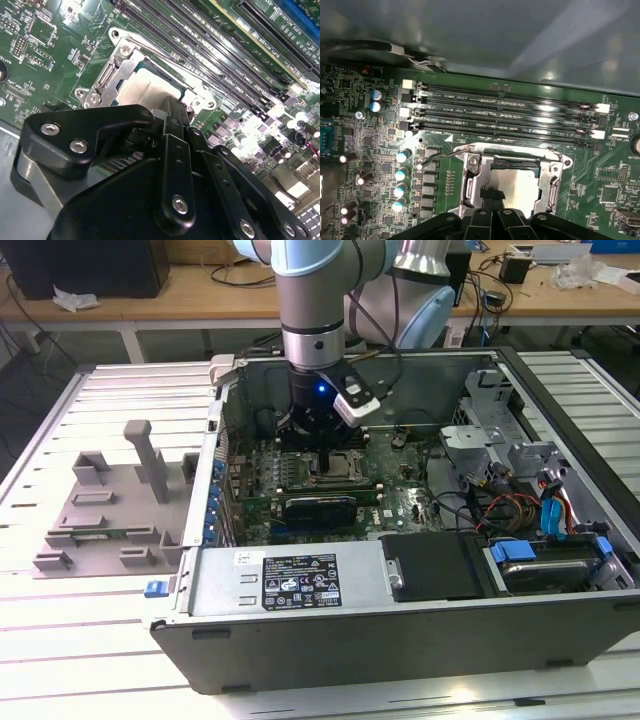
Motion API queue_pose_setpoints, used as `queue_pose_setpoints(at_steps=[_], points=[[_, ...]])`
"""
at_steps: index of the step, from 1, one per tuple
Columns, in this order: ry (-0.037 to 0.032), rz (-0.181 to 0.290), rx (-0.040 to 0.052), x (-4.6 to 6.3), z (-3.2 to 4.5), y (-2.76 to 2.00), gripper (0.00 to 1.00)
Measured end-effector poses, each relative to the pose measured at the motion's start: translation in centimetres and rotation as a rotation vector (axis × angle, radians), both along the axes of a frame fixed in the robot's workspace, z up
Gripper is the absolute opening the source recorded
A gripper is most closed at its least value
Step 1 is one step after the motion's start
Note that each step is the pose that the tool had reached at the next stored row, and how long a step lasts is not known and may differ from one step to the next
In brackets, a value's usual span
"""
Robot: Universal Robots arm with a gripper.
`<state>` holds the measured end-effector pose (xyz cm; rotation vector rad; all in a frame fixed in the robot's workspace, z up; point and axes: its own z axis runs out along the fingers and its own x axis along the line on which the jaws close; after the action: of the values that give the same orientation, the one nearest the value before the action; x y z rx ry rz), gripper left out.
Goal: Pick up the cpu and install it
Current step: 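Close the cpu cover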
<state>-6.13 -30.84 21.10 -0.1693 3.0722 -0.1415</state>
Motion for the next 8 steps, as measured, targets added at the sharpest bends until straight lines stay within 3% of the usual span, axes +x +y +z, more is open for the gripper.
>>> queue_pose_setpoints(at_steps=[3, 8], points=[[-0.0012, -0.011, 0.0072, -0.6, -0.08, 0.06, 0.11], [-0.001, -0.032, 0.0073, -1.1, -0.58, 0.06, 0.11]])
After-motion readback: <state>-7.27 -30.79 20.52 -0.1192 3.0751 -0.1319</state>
